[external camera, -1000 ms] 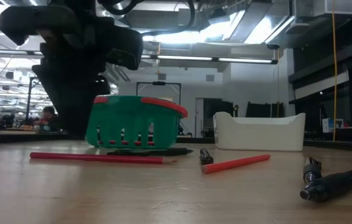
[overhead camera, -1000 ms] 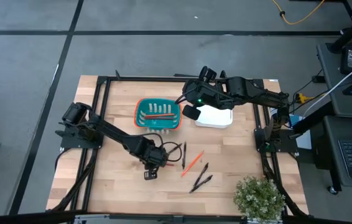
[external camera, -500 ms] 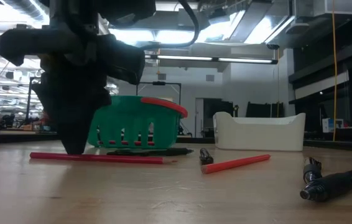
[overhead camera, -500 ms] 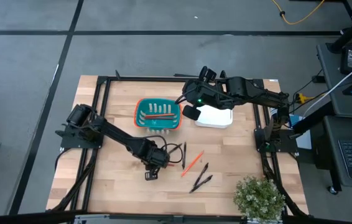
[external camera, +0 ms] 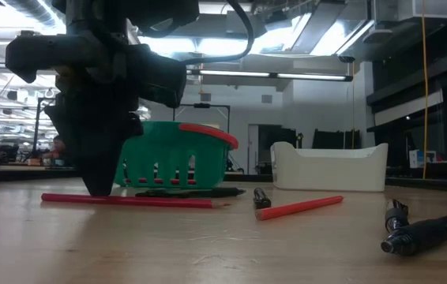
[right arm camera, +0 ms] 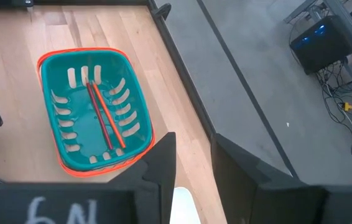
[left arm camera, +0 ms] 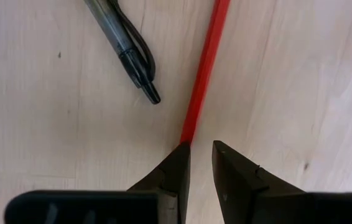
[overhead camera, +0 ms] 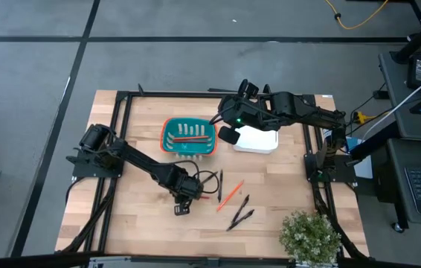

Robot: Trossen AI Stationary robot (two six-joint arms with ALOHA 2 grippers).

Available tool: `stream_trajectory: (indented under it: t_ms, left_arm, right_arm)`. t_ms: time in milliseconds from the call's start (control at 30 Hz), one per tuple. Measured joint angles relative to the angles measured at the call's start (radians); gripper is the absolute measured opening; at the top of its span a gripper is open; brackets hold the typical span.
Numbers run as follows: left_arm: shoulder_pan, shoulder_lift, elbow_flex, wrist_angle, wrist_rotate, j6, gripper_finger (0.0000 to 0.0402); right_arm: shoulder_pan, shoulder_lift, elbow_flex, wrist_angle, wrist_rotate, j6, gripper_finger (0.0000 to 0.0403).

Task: Sort pens & pencils
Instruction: Put the red pencil into the blue bin

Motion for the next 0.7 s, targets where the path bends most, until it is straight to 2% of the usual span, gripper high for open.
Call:
stream_trajectory:
  t_ms: [700]
  left_arm:
    - [-0.001,0.039,0.002,0.005,0.042,0.008,0.0063]
  right_arm:
    - [0.000,0.000,0.000,0.001,0.001,0.000,0.0102]
